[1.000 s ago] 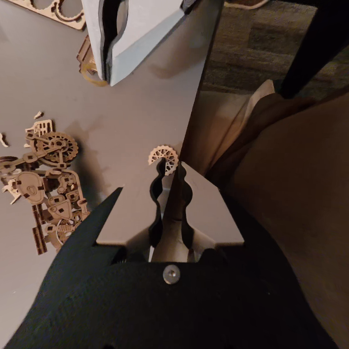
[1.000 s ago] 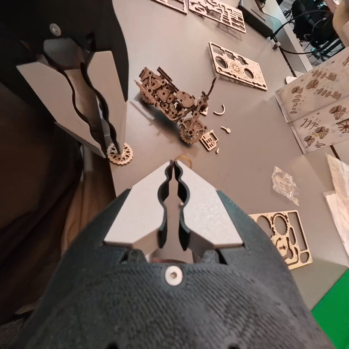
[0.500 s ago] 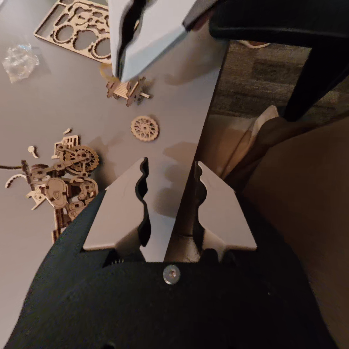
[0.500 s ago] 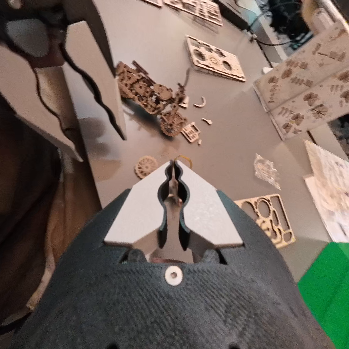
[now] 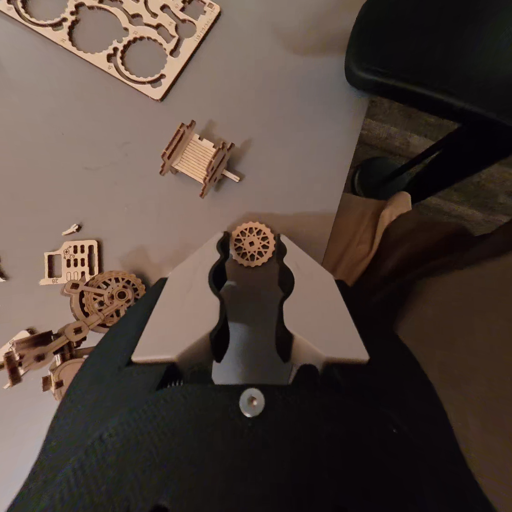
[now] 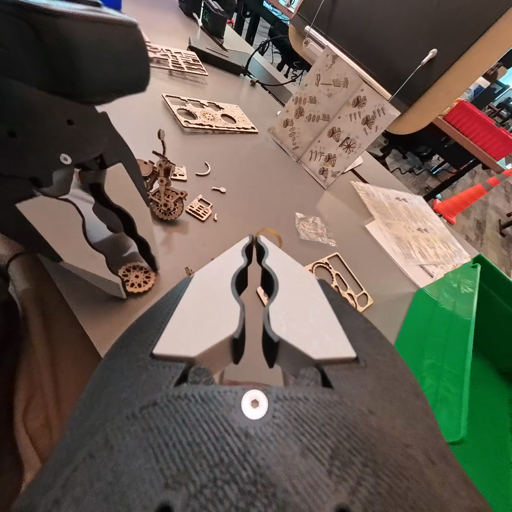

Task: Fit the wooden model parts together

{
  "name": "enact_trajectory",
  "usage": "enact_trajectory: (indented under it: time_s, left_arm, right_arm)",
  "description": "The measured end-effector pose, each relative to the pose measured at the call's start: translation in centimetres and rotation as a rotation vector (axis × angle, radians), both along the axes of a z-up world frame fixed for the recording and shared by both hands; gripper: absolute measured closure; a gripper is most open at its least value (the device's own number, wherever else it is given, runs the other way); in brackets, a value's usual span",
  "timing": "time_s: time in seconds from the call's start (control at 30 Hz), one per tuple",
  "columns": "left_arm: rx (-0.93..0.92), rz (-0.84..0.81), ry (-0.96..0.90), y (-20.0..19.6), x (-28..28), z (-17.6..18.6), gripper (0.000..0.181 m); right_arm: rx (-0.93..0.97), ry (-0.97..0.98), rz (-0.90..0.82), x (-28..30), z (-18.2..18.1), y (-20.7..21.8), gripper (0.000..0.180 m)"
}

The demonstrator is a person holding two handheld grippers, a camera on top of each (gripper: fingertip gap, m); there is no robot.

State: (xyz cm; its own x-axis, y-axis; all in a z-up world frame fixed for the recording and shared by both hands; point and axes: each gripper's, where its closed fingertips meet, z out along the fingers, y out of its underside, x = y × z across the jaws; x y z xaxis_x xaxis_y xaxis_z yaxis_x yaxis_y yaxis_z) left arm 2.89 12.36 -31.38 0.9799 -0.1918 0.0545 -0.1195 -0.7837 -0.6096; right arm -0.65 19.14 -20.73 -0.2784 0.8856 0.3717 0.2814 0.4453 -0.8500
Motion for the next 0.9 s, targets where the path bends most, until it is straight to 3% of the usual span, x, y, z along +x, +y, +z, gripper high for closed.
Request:
enact_trajectory:
  time_s: [0.03,0.13,0.23,0.4,0.47,0.57,0.73,0.9]
  left_arm:
    - [0.01,0.0,0.001,-0.1,0.0,0.2,0.149]
    - [0.099,0.032,-0.051,-0.4,-0.3,1.8,0.149]
    - [0.294,0.117,-0.269,-0.3,-1.1,5.3,0.149]
    - [0.577,0.224,-1.094,-2.5,-3.2,11.6,0.149]
    - [0.65,0.268,-1.316,-3.9,-4.4,12.5,0.15]
    - [0.749,0.277,-1.413,-5.6,-4.9,13.6,0.149]
    - [0.774,0.314,-1.486,-6.9,-6.2,13.4,0.15]
    - [0.766,0.311,-1.582,-6.9,-6.6,13.1,0.15]
  right_arm:
    - [-0.003,0.0,0.001,0.0,0.0,0.0,0.179]
    - [-0.008,-0.004,0.011,0.1,-0.1,-0.1,0.179]
    - [-0.013,0.007,0.043,0.1,0.0,-1.0,0.179]
    - [-0.057,0.089,0.224,0.3,0.9,-5.2,0.179]
    - [-0.071,0.119,0.308,0.4,0.8,-7.3,0.179]
    - [-0.045,0.048,0.399,0.6,-1.4,-9.5,0.179]
    - [0.083,-0.287,0.45,2.2,-7.6,-10.2,0.177]
    - [0.125,-0.371,0.412,2.5,-8.7,-10.2,0.163]
